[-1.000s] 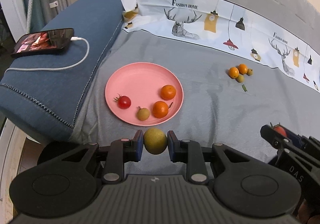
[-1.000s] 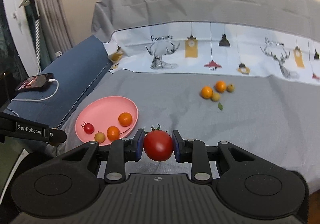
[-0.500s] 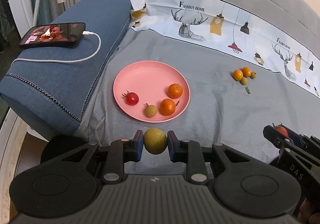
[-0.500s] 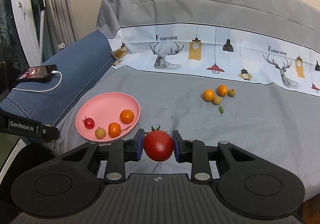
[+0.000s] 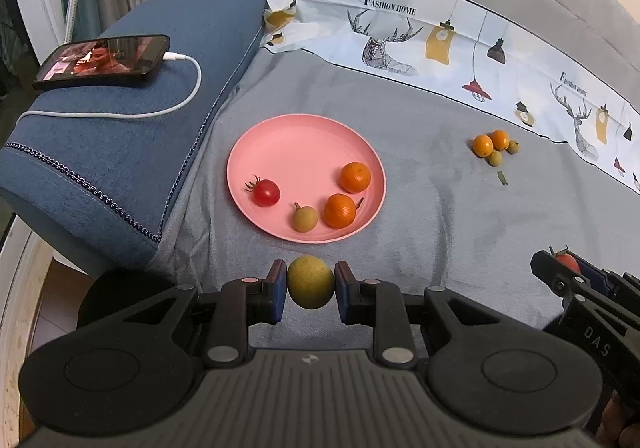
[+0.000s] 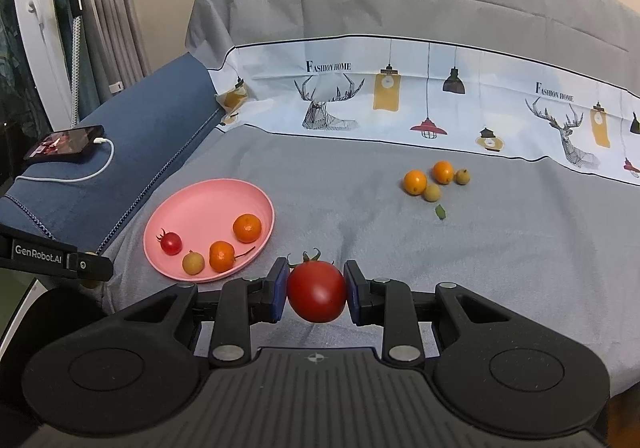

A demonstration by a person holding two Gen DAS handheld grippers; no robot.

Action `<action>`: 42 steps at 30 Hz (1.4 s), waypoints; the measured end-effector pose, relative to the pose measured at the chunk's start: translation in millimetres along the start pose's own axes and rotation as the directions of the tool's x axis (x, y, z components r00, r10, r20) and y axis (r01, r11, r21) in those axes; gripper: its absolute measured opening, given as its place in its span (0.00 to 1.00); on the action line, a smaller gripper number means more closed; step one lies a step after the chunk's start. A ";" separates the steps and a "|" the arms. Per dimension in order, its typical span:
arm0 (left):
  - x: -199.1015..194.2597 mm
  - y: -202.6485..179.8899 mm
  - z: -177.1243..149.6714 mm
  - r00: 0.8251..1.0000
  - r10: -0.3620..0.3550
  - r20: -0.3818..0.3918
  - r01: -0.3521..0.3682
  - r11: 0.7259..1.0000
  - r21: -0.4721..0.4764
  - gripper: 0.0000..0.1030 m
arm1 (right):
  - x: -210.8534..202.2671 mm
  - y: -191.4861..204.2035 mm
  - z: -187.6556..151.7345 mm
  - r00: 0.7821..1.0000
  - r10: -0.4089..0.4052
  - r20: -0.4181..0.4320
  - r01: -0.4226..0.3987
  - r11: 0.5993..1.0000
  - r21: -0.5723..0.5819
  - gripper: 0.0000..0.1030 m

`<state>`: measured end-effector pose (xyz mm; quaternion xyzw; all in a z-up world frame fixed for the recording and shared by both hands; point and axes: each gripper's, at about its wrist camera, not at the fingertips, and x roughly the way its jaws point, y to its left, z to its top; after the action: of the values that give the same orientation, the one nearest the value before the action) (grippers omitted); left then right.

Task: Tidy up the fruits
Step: 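Release the yellow fruit onto the plate while the right tool drops the tomato there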

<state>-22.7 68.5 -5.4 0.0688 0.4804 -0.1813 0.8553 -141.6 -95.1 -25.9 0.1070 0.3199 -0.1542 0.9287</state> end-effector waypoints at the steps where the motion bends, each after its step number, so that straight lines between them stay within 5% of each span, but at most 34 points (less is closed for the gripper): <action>1: 1.5 0.9 1.2 1.000 0.001 -0.002 -0.001 1.000 -0.003 0.27 | 1.5 0.3 0.4 1.000 0.000 -0.002 0.000 1.000 -0.002 0.30; 42: 142.8 32.4 77.6 0.990 0.035 -0.134 -0.047 0.995 -0.085 0.27 | 176.2 62.5 53.0 0.979 0.148 -0.143 -0.157 0.986 -0.059 0.30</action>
<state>118.8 41.0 -87.2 0.0530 0.5421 -0.1375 0.8273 42.1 -91.1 -89.3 0.1090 0.3793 -0.0635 0.9166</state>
